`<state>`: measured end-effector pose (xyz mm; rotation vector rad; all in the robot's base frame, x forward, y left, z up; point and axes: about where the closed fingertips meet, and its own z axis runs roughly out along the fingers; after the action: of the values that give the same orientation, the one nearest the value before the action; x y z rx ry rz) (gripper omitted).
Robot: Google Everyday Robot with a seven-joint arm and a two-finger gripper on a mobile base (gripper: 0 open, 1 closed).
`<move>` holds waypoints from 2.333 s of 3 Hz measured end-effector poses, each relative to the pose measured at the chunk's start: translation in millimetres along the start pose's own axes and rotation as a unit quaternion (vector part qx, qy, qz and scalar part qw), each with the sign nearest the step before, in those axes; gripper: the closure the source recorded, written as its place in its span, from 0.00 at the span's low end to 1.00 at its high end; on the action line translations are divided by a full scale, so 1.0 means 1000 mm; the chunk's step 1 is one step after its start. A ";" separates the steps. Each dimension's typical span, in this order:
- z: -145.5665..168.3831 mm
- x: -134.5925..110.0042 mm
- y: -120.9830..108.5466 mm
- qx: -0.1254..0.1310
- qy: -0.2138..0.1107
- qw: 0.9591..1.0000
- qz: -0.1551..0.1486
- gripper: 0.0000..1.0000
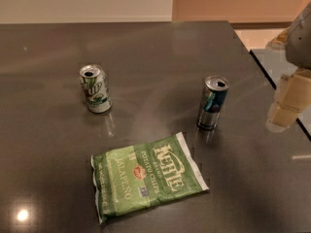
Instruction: Pick redbull can
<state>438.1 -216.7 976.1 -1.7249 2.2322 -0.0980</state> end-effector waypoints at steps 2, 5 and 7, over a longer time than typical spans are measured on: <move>0.003 -0.002 -0.004 -0.003 -0.010 1.000 0.002 0.00; 0.053 -0.032 -0.014 -0.027 -0.111 0.993 0.005 0.00; 0.080 -0.055 -0.017 -0.039 -0.186 0.981 0.025 0.00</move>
Offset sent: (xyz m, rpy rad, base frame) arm 0.0111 0.0010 -0.0095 0.0492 0.0277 0.0050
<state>489.5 -157.6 916.0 -1.5711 2.0207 0.3035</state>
